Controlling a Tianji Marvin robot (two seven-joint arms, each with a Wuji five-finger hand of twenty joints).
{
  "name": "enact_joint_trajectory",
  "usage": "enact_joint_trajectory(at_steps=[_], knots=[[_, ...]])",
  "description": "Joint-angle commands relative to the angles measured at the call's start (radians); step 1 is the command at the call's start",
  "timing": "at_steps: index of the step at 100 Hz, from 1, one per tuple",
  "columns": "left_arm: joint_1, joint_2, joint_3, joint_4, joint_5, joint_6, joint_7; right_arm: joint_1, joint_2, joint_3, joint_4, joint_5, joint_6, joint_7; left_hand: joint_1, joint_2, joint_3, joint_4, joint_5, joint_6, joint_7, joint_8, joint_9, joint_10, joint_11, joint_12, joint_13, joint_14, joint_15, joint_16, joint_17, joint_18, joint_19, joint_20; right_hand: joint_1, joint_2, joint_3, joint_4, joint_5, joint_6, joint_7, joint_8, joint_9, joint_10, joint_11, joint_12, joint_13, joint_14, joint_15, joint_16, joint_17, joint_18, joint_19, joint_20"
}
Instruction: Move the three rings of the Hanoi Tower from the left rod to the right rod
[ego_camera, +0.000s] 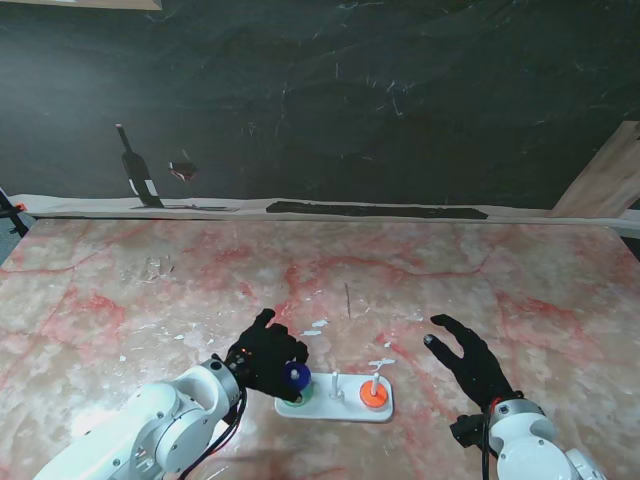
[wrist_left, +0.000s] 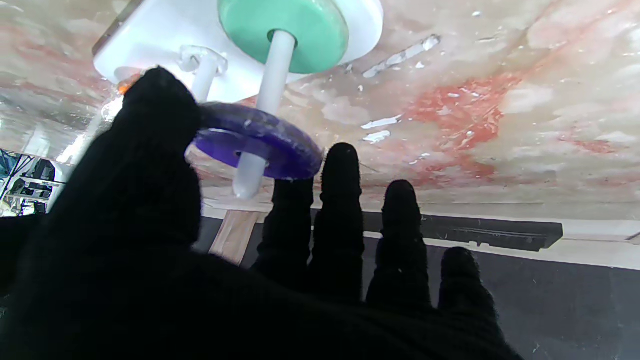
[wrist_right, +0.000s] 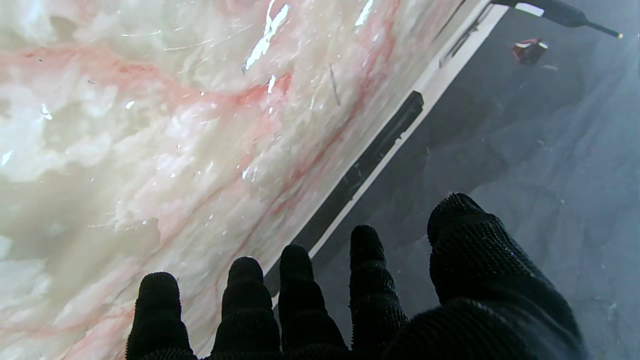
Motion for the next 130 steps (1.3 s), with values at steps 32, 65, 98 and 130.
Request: enact_joint_trajectory(at_steps=[32, 65, 98, 130], knots=[[0.009, 0.003, -0.026, -0.079, -0.013, -0.001, -0.051, -0.011, -0.003, 0.001, -0.007, 0.008, -0.006, -0.002, 0.044, 0.059, 0.138, 0.007, 0.031, -0.078, 0.109, 0.039, 0.023, -0.031, -0.013, -0.002, 0.019, -0.006, 0.001, 0.004, -0.007, 0.007, 0.012, 0.005, -0.018, 0.017, -0.023, 0.019, -0.044, 0.002, -0.009, 0.005, -0.033, -0.003, 0.009, -0.007, -0.017, -0.001, -0.008, 0.008, -0.004, -0.010, -0.019, 0.028], [-0.015, 0.000, -0.009, -0.099, -0.022, -0.005, -0.055, -0.013, -0.004, 0.002, -0.009, 0.012, -0.007, -0.004, 0.045, 0.061, 0.134, 0.007, 0.032, -0.077, 0.106, 0.040, 0.024, -0.030, -0.015, -0.003, 0.020, -0.006, -0.001, 0.004, -0.006, 0.007, 0.016, -0.002, -0.019, 0.018, -0.024, 0.019, -0.062, 0.004, -0.018, 0.003, -0.032, -0.004, 0.009, -0.007, -0.016, -0.002, -0.008, 0.008, -0.004, -0.009, -0.019, 0.027], [-0.107, -0.012, 0.106, -0.049, -0.094, -0.004, -0.014, -0.017, -0.006, 0.004, -0.010, 0.019, -0.008, -0.009, 0.045, 0.064, 0.130, 0.009, 0.031, -0.074, 0.101, 0.041, 0.022, -0.029, -0.018, -0.003, 0.022, -0.005, -0.001, 0.005, -0.007, 0.007, 0.019, -0.007, -0.018, 0.017, -0.024, 0.019, -0.062, 0.004, -0.020, 0.005, -0.033, -0.003, 0.009, -0.007, -0.016, -0.002, -0.008, 0.008, -0.004, -0.009, -0.019, 0.026], [-0.191, -0.021, 0.199, 0.024, -0.148, -0.007, 0.001, -0.023, -0.008, 0.007, -0.014, 0.028, -0.008, -0.017, 0.045, 0.066, 0.131, 0.010, 0.028, -0.074, 0.099, 0.041, 0.017, -0.027, -0.018, -0.003, 0.019, -0.005, -0.001, 0.006, -0.007, 0.006, 0.020, -0.011, -0.017, 0.018, -0.024, 0.019, -0.062, 0.004, -0.023, 0.007, -0.033, -0.004, 0.010, -0.007, -0.017, -0.002, -0.008, 0.008, -0.005, -0.009, -0.018, 0.026]])
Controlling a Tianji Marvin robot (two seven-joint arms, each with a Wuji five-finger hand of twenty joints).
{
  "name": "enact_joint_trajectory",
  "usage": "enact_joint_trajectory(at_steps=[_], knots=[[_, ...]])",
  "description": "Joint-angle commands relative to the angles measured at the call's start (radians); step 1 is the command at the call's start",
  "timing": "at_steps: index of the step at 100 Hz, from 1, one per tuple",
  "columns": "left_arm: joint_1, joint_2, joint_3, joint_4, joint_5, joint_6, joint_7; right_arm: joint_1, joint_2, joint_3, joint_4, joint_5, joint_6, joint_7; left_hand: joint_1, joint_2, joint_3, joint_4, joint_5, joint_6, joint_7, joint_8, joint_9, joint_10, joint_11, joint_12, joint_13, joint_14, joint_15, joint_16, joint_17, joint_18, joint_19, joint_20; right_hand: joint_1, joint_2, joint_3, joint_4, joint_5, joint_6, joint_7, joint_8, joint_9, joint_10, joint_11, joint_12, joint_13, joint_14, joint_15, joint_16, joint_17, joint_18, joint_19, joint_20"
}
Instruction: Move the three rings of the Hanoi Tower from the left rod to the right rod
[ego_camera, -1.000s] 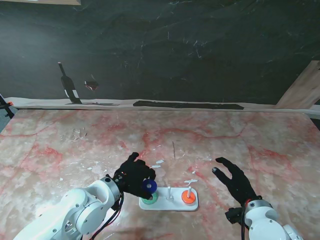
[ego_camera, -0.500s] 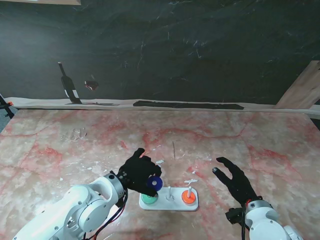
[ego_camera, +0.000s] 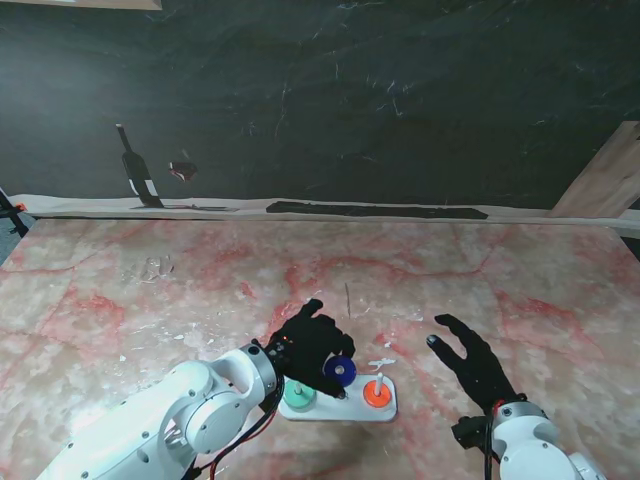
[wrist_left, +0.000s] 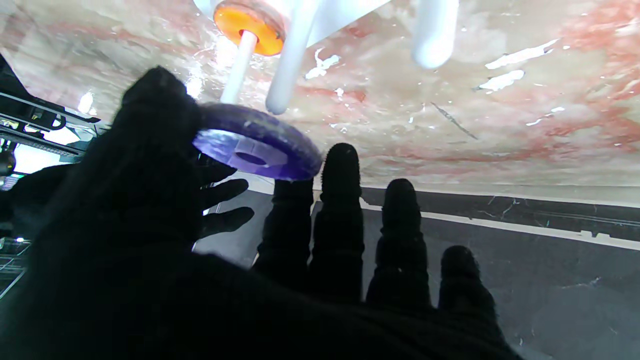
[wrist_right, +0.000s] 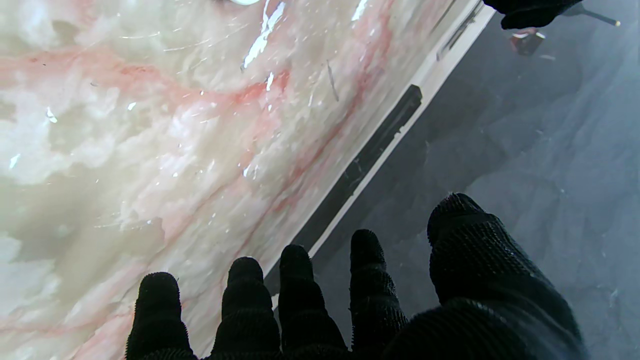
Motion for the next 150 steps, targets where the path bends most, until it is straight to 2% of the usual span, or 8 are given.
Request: enact_joint_trajectory(at_steps=[1, 68, 113, 133, 150], knots=[[-0.005, -0.004, 0.005, 0.011, -0.005, -0.005, -0.003, -0.009, -0.006, -0.001, -0.006, 0.003, -0.003, -0.002, 0.045, 0.067, 0.131, 0.010, 0.028, -0.074, 0.098, 0.036, 0.016, -0.028, -0.016, -0.003, 0.007, -0.005, -0.003, 0.006, -0.007, 0.006, -0.001, -0.011, -0.018, 0.018, -0.023, 0.019, -0.035, 0.003, -0.011, 0.006, -0.033, -0.005, 0.009, -0.007, -0.017, -0.002, -0.008, 0.008, -0.005, -0.009, -0.018, 0.026], [-0.049, -0.009, 0.058, 0.066, -0.039, -0.012, 0.004, -0.008, -0.006, 0.002, -0.002, 0.010, -0.008, -0.001, 0.043, 0.068, 0.129, 0.010, 0.028, -0.076, 0.098, 0.037, 0.016, -0.028, -0.013, -0.003, 0.006, -0.007, -0.001, 0.006, -0.008, 0.007, 0.003, -0.013, -0.017, 0.018, -0.024, 0.019, -0.034, 0.002, -0.014, 0.010, -0.035, -0.004, 0.010, -0.006, -0.019, -0.002, -0.009, 0.008, -0.004, -0.010, -0.020, 0.024], [-0.057, -0.006, 0.072, 0.091, -0.031, -0.012, 0.002, -0.005, -0.005, 0.001, 0.001, 0.008, -0.008, 0.002, 0.034, 0.078, 0.129, 0.013, 0.018, -0.069, 0.090, 0.035, 0.004, -0.025, -0.017, -0.004, 0.001, -0.008, -0.002, 0.007, -0.009, 0.008, 0.003, -0.013, -0.016, 0.017, -0.025, 0.019, -0.033, 0.002, -0.015, 0.011, -0.035, -0.005, 0.012, -0.006, -0.019, -0.002, -0.009, 0.008, -0.005, -0.010, -0.019, 0.024], [-0.064, -0.006, 0.084, 0.107, -0.026, -0.006, 0.003, -0.001, -0.004, 0.001, 0.006, 0.004, -0.010, 0.007, 0.015, 0.065, 0.122, 0.018, -0.037, -0.063, 0.037, 0.013, -0.054, -0.012, -0.056, -0.024, -0.019, -0.005, -0.010, 0.004, -0.014, 0.008, -0.004, -0.013, -0.017, 0.017, -0.026, 0.019, -0.033, 0.003, -0.015, 0.012, -0.036, -0.004, 0.011, -0.006, -0.019, -0.001, -0.009, 0.008, -0.005, -0.010, -0.019, 0.024], [-0.068, -0.002, 0.091, 0.112, -0.012, 0.004, -0.006, 0.003, -0.002, 0.000, 0.010, -0.001, -0.012, 0.012, -0.006, 0.022, 0.105, 0.024, -0.147, -0.023, -0.059, -0.028, -0.187, 0.019, -0.122, -0.072, -0.078, 0.004, -0.032, 0.000, -0.015, 0.007, -0.040, -0.018, -0.017, 0.016, -0.025, 0.019, -0.033, 0.004, -0.016, 0.012, -0.036, -0.003, 0.012, -0.006, -0.020, -0.002, -0.009, 0.008, -0.005, -0.010, -0.019, 0.024]])
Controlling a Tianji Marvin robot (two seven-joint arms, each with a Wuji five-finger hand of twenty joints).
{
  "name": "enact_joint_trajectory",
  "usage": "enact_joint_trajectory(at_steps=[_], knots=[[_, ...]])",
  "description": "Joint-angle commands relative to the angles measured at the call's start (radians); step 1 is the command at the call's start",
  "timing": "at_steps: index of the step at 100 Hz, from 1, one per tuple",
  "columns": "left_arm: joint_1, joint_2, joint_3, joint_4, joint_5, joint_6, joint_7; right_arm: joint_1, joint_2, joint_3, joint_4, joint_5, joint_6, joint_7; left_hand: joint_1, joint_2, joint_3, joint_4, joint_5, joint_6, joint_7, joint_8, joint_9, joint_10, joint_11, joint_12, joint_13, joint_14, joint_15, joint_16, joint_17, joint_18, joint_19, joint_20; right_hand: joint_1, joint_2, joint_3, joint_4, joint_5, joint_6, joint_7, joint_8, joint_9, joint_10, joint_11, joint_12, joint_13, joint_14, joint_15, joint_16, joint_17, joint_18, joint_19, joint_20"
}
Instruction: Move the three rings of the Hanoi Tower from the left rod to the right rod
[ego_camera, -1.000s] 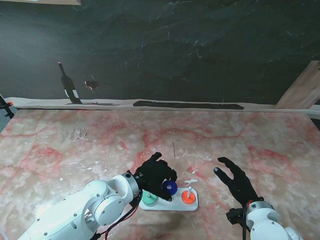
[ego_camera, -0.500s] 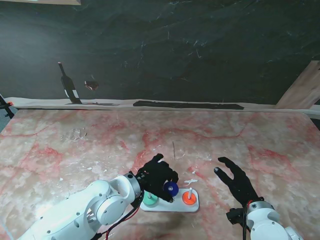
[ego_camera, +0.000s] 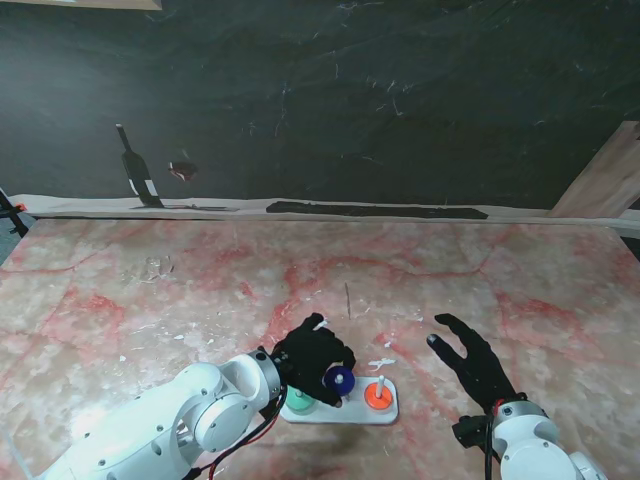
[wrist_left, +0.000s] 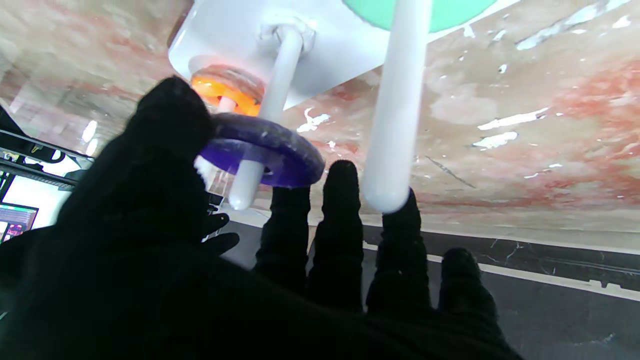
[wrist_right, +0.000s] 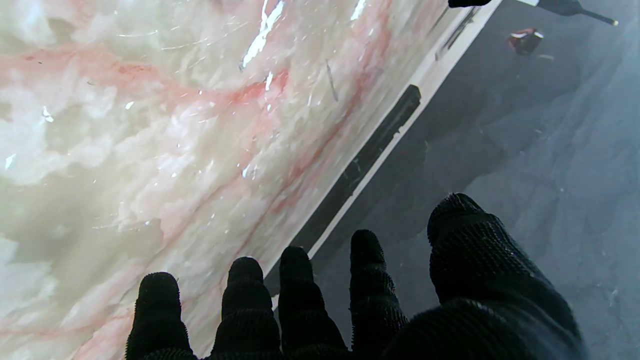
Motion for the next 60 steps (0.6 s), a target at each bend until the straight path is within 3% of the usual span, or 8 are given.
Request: enact_joint_trajectory(at_steps=[1, 24, 32, 60], knots=[[-0.001, 0.003, 0.002, 0.003, 0.012, 0.005, -0.003, -0.003, -0.001, -0.003, 0.001, -0.005, -0.004, 0.005, -0.008, 0.000, 0.048, 0.023, -0.052, -0.003, -0.023, -0.016, -0.068, 0.020, -0.033, -0.018, -0.048, 0.004, -0.022, 0.000, -0.014, 0.006, -0.019, -0.010, -0.017, 0.016, -0.024, 0.019, -0.034, 0.003, -0.013, 0.012, -0.023, -0.004, 0.010, -0.006, -0.020, -0.002, -0.009, 0.008, -0.005, -0.009, -0.019, 0.024], [-0.002, 0.008, 0.005, -0.002, 0.017, 0.019, -0.026, 0.002, 0.001, -0.005, 0.005, -0.008, -0.007, 0.010, -0.011, -0.023, -0.028, 0.005, -0.171, 0.058, -0.166, -0.097, -0.220, 0.074, -0.137, -0.132, -0.145, 0.015, -0.078, -0.022, 0.000, 0.010, -0.077, -0.092, -0.018, 0.014, -0.024, 0.019, -0.024, 0.002, -0.010, 0.013, -0.025, -0.004, 0.012, -0.005, -0.022, -0.002, -0.010, 0.008, -0.005, -0.010, -0.020, 0.023], [-0.003, 0.010, 0.007, -0.007, 0.017, 0.024, -0.039, 0.003, 0.001, -0.005, 0.006, -0.009, -0.007, 0.012, -0.011, -0.015, -0.073, 0.003, -0.191, 0.071, -0.219, -0.123, -0.240, 0.088, -0.174, -0.185, -0.163, 0.022, -0.108, -0.038, 0.004, 0.009, -0.093, -0.133, -0.018, 0.014, -0.023, 0.019, -0.019, 0.001, -0.008, 0.014, -0.025, -0.004, 0.013, -0.005, -0.022, -0.003, -0.009, 0.008, -0.005, -0.010, -0.019, 0.024], [0.037, 0.012, -0.034, -0.033, 0.016, 0.044, -0.048, 0.008, 0.003, -0.008, 0.010, -0.013, -0.007, 0.017, -0.025, 0.026, -0.184, -0.005, -0.230, 0.101, -0.328, -0.173, -0.288, 0.131, -0.239, -0.274, -0.195, 0.044, -0.170, -0.082, 0.007, 0.019, -0.108, -0.192, -0.019, 0.012, -0.022, 0.019, -0.027, 0.002, -0.009, 0.012, -0.026, -0.004, 0.014, -0.004, -0.024, -0.002, -0.010, 0.008, -0.005, -0.009, -0.020, 0.023]])
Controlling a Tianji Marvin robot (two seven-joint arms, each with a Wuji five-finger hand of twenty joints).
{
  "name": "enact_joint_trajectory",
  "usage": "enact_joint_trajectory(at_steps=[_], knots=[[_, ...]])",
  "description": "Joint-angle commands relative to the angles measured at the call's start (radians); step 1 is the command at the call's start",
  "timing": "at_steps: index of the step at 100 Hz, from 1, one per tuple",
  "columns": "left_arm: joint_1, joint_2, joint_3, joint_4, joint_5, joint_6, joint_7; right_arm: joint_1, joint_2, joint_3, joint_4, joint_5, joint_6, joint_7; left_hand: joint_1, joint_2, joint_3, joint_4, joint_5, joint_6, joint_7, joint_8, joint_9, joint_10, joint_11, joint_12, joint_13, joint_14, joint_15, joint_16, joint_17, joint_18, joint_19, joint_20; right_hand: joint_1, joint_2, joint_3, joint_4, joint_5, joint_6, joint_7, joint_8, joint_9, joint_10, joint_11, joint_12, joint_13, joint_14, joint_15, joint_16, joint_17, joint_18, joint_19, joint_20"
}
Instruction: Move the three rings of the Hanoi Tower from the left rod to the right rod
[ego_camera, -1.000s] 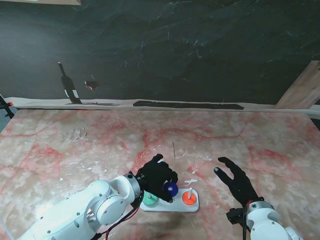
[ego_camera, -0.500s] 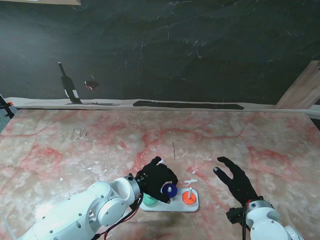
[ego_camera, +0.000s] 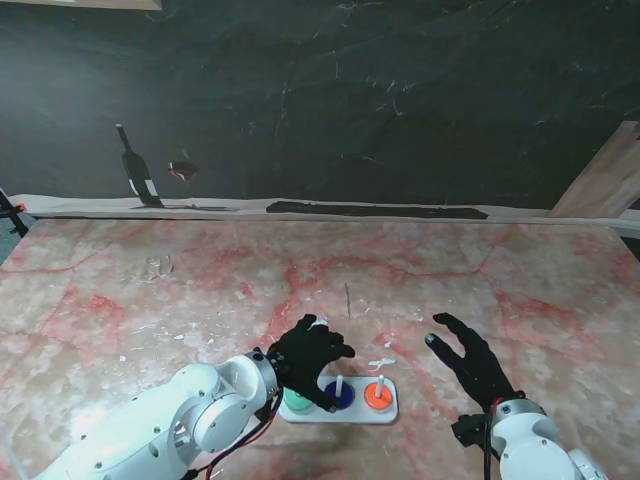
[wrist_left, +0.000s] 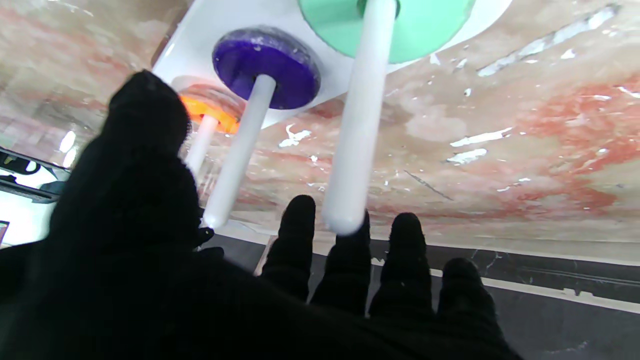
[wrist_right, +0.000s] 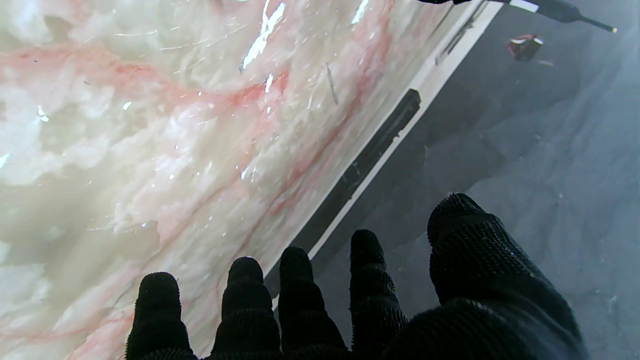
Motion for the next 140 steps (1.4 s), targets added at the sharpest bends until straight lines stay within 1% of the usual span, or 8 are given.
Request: enact_joint_trajectory(at_steps=[1, 13, 48, 60, 87, 104, 111, 140], knots=[[0.025, 0.005, -0.019, -0.020, 0.000, 0.008, -0.002, -0.003, 0.001, -0.005, 0.000, -0.004, -0.003, 0.005, -0.029, 0.013, -0.029, -0.008, -0.031, 0.013, -0.023, -0.013, -0.042, 0.036, -0.025, -0.014, -0.036, 0.015, -0.032, -0.011, 0.000, 0.018, -0.018, -0.019, -0.019, 0.013, -0.022, 0.019, -0.022, 0.001, -0.007, 0.012, -0.024, -0.004, 0.013, -0.004, -0.024, -0.003, -0.010, 0.008, -0.005, -0.009, -0.020, 0.023], [0.088, 0.006, -0.082, -0.063, 0.023, 0.026, 0.008, 0.001, 0.003, -0.007, 0.001, -0.010, -0.002, 0.009, -0.001, 0.070, -0.124, 0.017, -0.021, 0.014, -0.035, -0.015, -0.037, 0.010, -0.017, -0.017, -0.031, 0.002, -0.040, -0.021, 0.000, 0.016, -0.013, -0.033, -0.019, 0.012, -0.021, 0.019, -0.015, 0.000, -0.003, 0.012, -0.029, -0.006, 0.009, -0.006, -0.024, -0.003, -0.010, 0.008, -0.005, -0.010, -0.020, 0.023], [0.375, -0.001, -0.357, -0.225, 0.057, 0.115, 0.064, 0.019, 0.021, -0.026, -0.011, -0.083, 0.004, 0.058, -0.024, 0.243, -0.177, 0.064, 0.013, 0.012, -0.026, 0.005, 0.011, -0.036, 0.027, 0.055, -0.006, -0.021, -0.029, -0.005, -0.006, 0.018, 0.007, -0.014, 0.054, -0.061, 0.006, 0.024, 0.041, -0.003, 0.022, 0.014, 0.024, -0.030, 0.048, 0.012, 0.030, -0.002, 0.010, 0.017, 0.004, -0.018, -0.001, 0.029], [0.443, -0.005, -0.421, -0.249, 0.031, 0.133, 0.074, 0.026, 0.035, -0.035, -0.025, -0.146, 0.008, 0.101, -0.022, 0.227, -0.188, 0.068, 0.015, 0.014, -0.032, 0.004, -0.005, -0.036, 0.014, 0.052, -0.019, -0.023, -0.038, -0.008, -0.005, 0.019, 0.001, -0.018, 0.105, -0.116, 0.024, 0.024, 0.073, -0.011, 0.040, 0.011, 0.064, -0.056, 0.110, 0.041, 0.081, 0.000, 0.067, 0.064, 0.011, -0.022, 0.037, 0.025], [0.535, -0.010, -0.517, -0.273, 0.021, 0.171, 0.083, 0.046, 0.082, -0.042, -0.061, -0.330, -0.008, 0.269, -0.011, 0.199, -0.194, 0.077, 0.021, 0.017, -0.041, 0.004, -0.009, -0.026, -0.003, 0.043, -0.023, -0.023, -0.046, -0.012, -0.004, 0.022, -0.007, -0.026, 0.142, -0.239, 0.055, 0.021, 0.095, -0.018, 0.077, 0.016, 0.074, -0.085, 0.184, 0.109, 0.011, -0.031, 0.310, 0.115, 0.014, -0.026, 0.107, -0.060], [0.557, -0.009, -0.549, -0.269, 0.003, 0.149, 0.072, 0.067, 0.109, -0.051, -0.058, -0.461, -0.055, 0.367, 0.002, 0.175, -0.189, 0.084, 0.016, 0.016, -0.050, 0.002, -0.016, -0.021, -0.026, 0.026, -0.026, -0.024, -0.059, -0.019, -0.003, 0.027, -0.011, -0.031, 0.089, -0.343, 0.135, 0.013, 0.061, -0.013, 0.079, 0.038, 0.035, -0.094, 0.210, 0.162, -0.021, -0.046, 0.362, 0.101, 0.008, -0.026, 0.125, -0.134], [0.558, -0.009, -0.553, -0.267, -0.004, 0.148, 0.067, 0.070, 0.117, -0.058, -0.057, -0.521, -0.084, 0.397, 0.002, 0.177, -0.187, 0.085, 0.012, 0.015, -0.053, 0.002, -0.017, -0.017, -0.034, 0.017, -0.028, -0.025, -0.067, -0.025, -0.002, 0.025, -0.011, -0.032, 0.003, -0.415, 0.251, -0.005, 0.021, -0.011, 0.066, 0.070, 0.004, -0.102, 0.222, 0.184, -0.037, -0.058, 0.372, 0.103, 0.007, -0.032, 0.124, -0.159], [0.566, -0.011, -0.561, -0.264, -0.007, 0.154, 0.081, 0.119, 0.139, -0.108, 0.023, -0.655, -0.219, 0.453, 0.001, 0.177, -0.183, 0.086, 0.015, 0.008, -0.055, 0.004, -0.010, -0.013, -0.043, -0.001, -0.016, -0.022, -0.080, -0.038, -0.003, 0.031, -0.007, -0.028, -0.172, -0.548, 0.374, -0.011, -0.101, -0.006, 0.046, 0.149, -0.049, -0.126, 0.179, 0.203, -0.079, -0.074, 0.368, 0.107, 0.003, -0.042, 0.089, -0.166]])
